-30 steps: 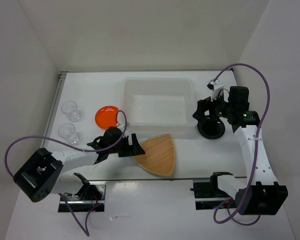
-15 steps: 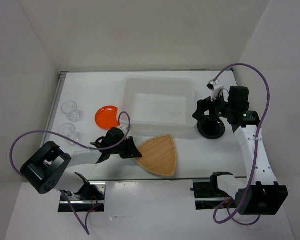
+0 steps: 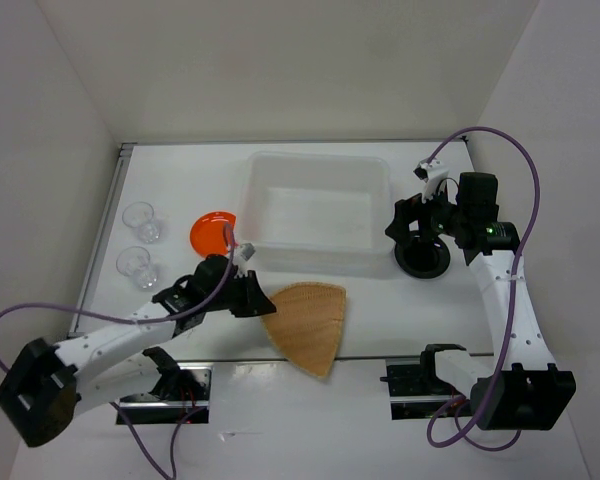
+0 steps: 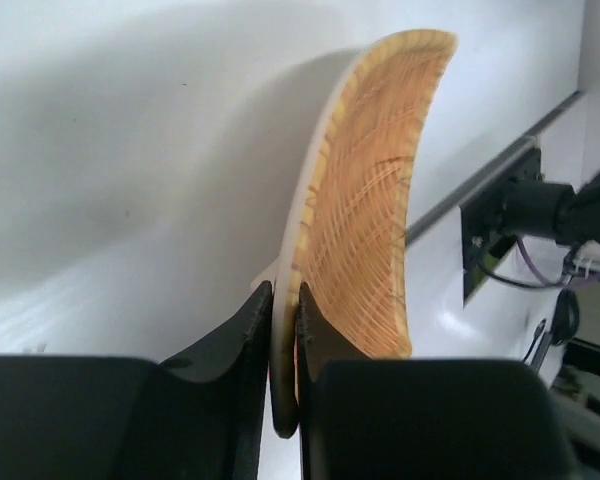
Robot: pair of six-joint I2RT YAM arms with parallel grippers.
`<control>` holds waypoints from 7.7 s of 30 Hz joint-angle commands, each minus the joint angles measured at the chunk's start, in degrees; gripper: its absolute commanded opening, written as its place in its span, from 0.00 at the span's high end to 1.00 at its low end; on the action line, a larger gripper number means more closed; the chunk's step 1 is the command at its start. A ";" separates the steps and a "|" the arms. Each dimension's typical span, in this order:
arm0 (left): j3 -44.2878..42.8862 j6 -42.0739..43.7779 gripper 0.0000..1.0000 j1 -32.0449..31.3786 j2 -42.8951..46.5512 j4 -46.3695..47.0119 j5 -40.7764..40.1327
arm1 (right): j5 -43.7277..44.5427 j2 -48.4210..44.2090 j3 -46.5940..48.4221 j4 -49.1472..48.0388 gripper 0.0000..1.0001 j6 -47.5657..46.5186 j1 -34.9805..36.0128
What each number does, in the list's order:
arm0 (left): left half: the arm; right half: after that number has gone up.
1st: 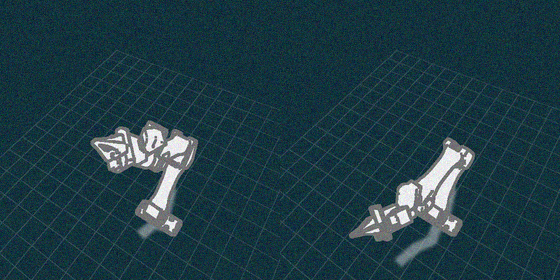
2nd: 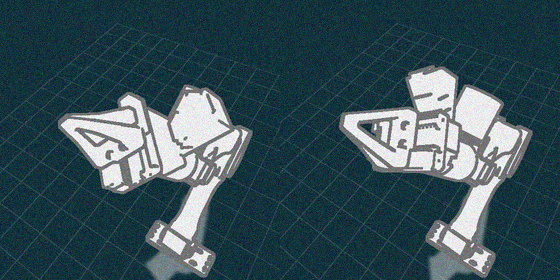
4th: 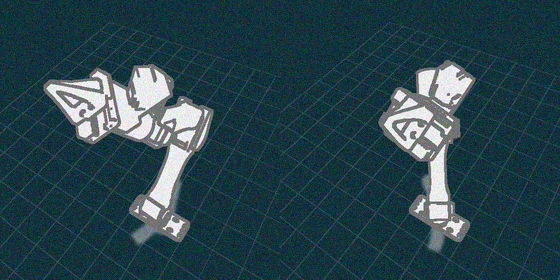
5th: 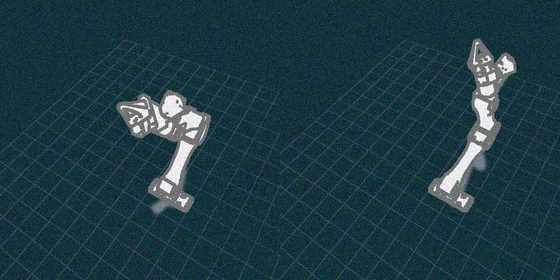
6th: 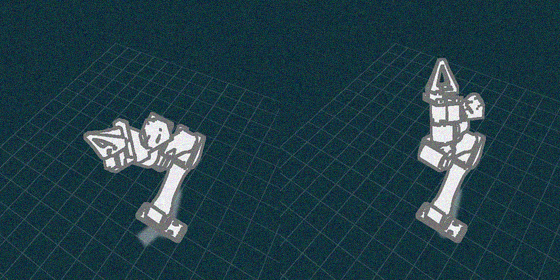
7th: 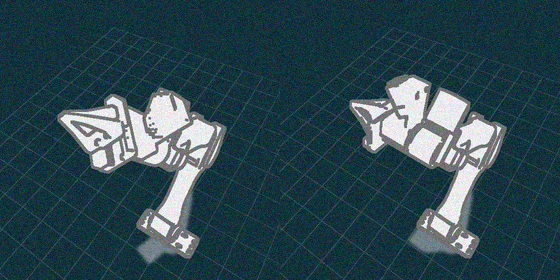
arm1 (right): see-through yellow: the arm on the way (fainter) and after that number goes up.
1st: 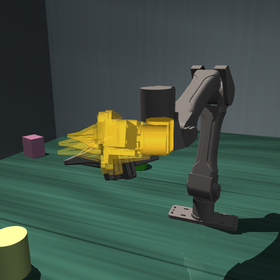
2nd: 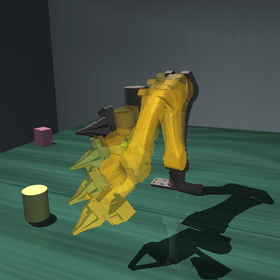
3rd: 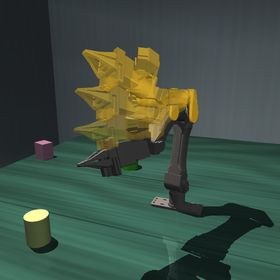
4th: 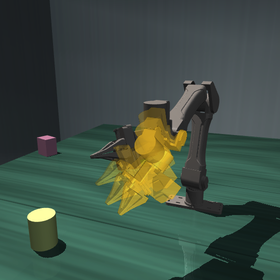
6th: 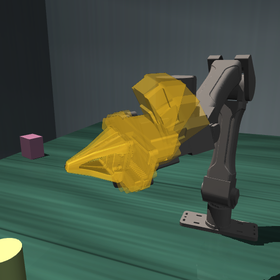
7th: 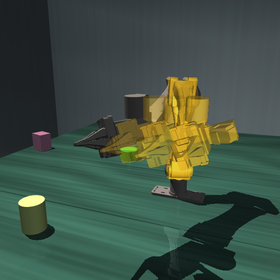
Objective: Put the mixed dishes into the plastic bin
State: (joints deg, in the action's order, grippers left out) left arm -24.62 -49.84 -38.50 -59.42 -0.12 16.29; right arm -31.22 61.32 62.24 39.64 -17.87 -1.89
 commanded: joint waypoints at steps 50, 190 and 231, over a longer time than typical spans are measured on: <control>-94.91 15.83 1.00 15.20 -74.00 -27.39 11.39 | 1.08 -0.59 -0.45 -3.60 0.02 0.03 0.13; -36.37 31.65 0.00 5.89 2.20 -32.14 -20.34 | -25.29 38.00 19.58 26.27 1.00 -14.83 -44.69; -36.37 31.12 0.00 5.89 0.54 -32.14 -21.39 | -22.39 42.47 47.35 34.63 1.00 -4.72 -16.49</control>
State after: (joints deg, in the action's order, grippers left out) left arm -61.47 -19.44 -33.01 -58.37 -34.26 -5.02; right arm -52.82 103.33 105.23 74.06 -24.32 -21.91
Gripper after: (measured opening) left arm 0.995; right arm 0.026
